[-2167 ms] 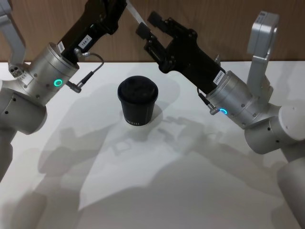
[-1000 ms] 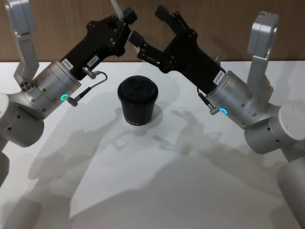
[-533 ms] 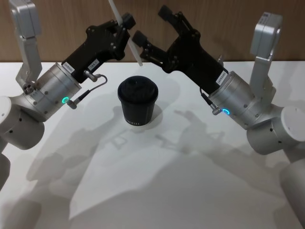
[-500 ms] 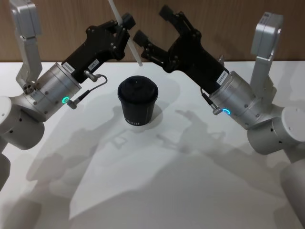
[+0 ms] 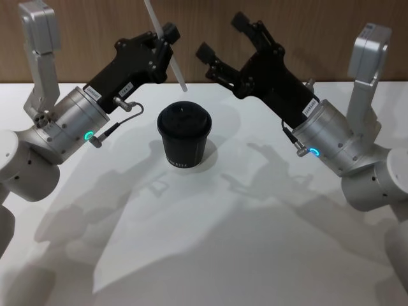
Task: Pick up the straw with one hand, pass it to the other hand, and insert it into the cup.
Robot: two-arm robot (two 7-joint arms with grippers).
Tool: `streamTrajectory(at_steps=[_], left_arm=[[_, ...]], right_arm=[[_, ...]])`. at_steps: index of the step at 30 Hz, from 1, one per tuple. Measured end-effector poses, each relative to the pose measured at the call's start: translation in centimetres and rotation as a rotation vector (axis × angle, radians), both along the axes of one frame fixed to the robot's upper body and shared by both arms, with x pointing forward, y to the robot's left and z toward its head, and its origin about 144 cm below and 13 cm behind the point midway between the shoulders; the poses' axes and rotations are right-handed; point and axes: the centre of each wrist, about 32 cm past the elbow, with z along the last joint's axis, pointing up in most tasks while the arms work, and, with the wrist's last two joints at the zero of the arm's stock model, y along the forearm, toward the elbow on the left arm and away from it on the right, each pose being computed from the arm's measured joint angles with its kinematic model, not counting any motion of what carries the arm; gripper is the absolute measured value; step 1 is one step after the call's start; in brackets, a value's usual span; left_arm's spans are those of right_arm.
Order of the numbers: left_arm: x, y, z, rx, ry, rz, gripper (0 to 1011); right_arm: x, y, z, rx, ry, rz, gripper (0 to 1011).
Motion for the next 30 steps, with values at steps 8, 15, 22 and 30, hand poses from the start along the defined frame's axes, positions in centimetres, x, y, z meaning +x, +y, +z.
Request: streamTrajectory(at_steps=[8,15,22,30], left_arm=[[0.15,-0.08,-0.25,0.025,0.009,0.017,12],[0.26,-0.16,-0.51,0.046,0.017,0.03,12],[0.3,-0.22,-0.77,0.064,0.026,0.045,13],[0.28,-0.24,-0.99,0.082,0.037,0.059,13]], right_arm=[[-0.01,-0.5,-0.34,-0.001,0.008,-0.018,1001],[-0.02,-0.75,-0.52,-0.001,0.012,-0.027,1001],[-0.03,-0.88,-0.6,-0.001,0.014,-0.032,1001],[-0.03,-0.95,-0.66,-0.001,0.015,-0.035,1001]])
